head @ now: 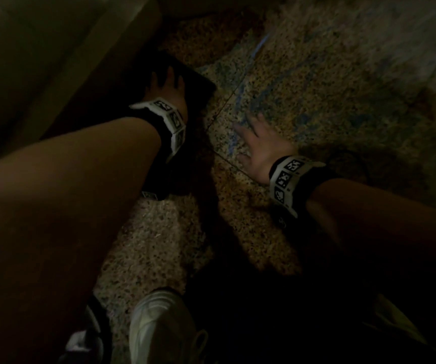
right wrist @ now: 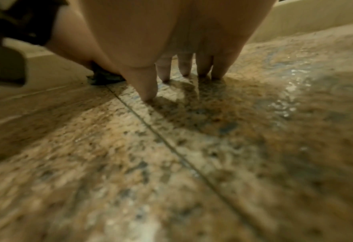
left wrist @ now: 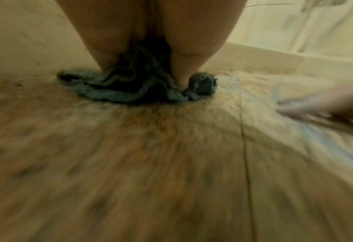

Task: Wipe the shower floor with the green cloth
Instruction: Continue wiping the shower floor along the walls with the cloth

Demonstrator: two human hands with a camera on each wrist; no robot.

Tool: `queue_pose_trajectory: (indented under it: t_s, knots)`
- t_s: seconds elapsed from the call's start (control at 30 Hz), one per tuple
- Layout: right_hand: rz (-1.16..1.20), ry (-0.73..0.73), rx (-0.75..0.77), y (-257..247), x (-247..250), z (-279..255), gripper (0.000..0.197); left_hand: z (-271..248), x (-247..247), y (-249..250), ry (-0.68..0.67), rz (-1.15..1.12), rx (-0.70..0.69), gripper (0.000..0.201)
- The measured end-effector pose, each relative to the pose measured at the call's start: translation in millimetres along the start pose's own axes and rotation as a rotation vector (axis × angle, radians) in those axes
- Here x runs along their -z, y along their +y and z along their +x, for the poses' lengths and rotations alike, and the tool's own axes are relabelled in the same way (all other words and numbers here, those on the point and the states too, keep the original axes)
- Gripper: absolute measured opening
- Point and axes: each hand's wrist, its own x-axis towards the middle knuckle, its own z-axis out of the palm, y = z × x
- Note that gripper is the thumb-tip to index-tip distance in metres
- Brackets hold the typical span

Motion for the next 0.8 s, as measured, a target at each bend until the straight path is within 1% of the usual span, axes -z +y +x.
queue_pose_trajectory:
  t_s: [0.03,0.1,0.17,0.27,0.33,0.47,0.63,0.7,0.8]
  knots:
    - [0.013,0.011,0.014,2,0,0,0.066,-3,-3,-1,-0.002,0.009,-0.010,0.063]
    - [0.020,0.016,0.025,5,0,1,0.070,-11,-15,-2,0.008,0.014,-0.077,0.060]
    - [-0.024,0.038,0.019,7,-1,-1,0.075,-23,-33,0,0.008,0.032,-0.133,0.061]
    - [-0.048,0.083,-0.033,10,-4,-5,0.079,-39,-52,7,-0.034,0.025,-0.181,0.067]
    - [-0.017,0.059,-0.067,10,-6,-8,0.079,-44,-57,9,-0.040,0.024,-0.195,0.068]
    - [0.041,0.038,-0.088,8,-4,-7,0.077,-34,-46,10,-0.037,-0.022,-0.165,0.069]
    - [0.050,0.031,-0.104,9,-5,-5,0.077,-21,-19,34,-0.003,-0.056,-0.088,0.065]
    - [0.062,0.041,-0.091,10,-5,-4,0.077,-19,-21,38,-0.009,-0.063,-0.062,0.066]
    - [0.072,0.055,-0.063,11,-6,-5,0.077,-30,-38,33,-0.006,-0.023,-0.094,0.065]
